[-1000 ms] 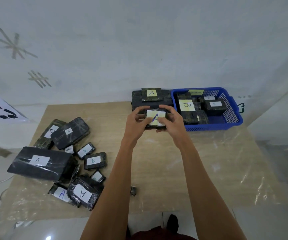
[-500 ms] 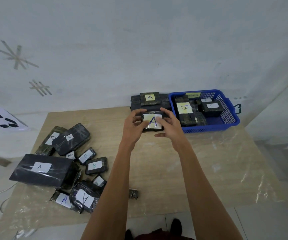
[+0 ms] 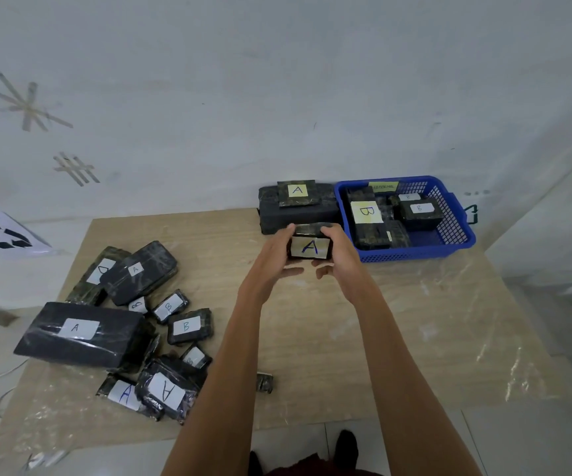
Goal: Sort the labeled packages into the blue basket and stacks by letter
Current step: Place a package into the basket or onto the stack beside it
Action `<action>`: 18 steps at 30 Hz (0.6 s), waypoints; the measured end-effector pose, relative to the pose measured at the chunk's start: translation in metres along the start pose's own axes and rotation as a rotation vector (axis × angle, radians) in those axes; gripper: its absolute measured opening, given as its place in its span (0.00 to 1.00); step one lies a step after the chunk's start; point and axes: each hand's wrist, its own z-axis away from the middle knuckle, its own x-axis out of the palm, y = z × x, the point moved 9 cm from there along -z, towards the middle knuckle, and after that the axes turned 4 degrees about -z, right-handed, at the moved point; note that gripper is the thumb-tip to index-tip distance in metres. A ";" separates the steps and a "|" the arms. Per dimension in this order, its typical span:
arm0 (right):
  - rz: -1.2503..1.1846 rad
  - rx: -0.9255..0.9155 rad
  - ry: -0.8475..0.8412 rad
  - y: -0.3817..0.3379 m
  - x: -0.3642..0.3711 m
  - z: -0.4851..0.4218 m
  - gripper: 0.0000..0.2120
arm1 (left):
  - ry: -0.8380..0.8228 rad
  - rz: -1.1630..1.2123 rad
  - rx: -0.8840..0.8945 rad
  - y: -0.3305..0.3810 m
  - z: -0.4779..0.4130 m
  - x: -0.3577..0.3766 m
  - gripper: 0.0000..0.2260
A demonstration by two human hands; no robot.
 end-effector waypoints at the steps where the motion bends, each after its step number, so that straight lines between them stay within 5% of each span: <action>1: 0.015 0.005 -0.005 0.001 0.002 0.000 0.10 | -0.006 0.020 -0.029 -0.004 0.000 0.001 0.16; 18: 0.079 -0.101 -0.054 -0.009 0.023 -0.001 0.08 | 0.045 0.042 0.055 0.003 -0.005 -0.009 0.15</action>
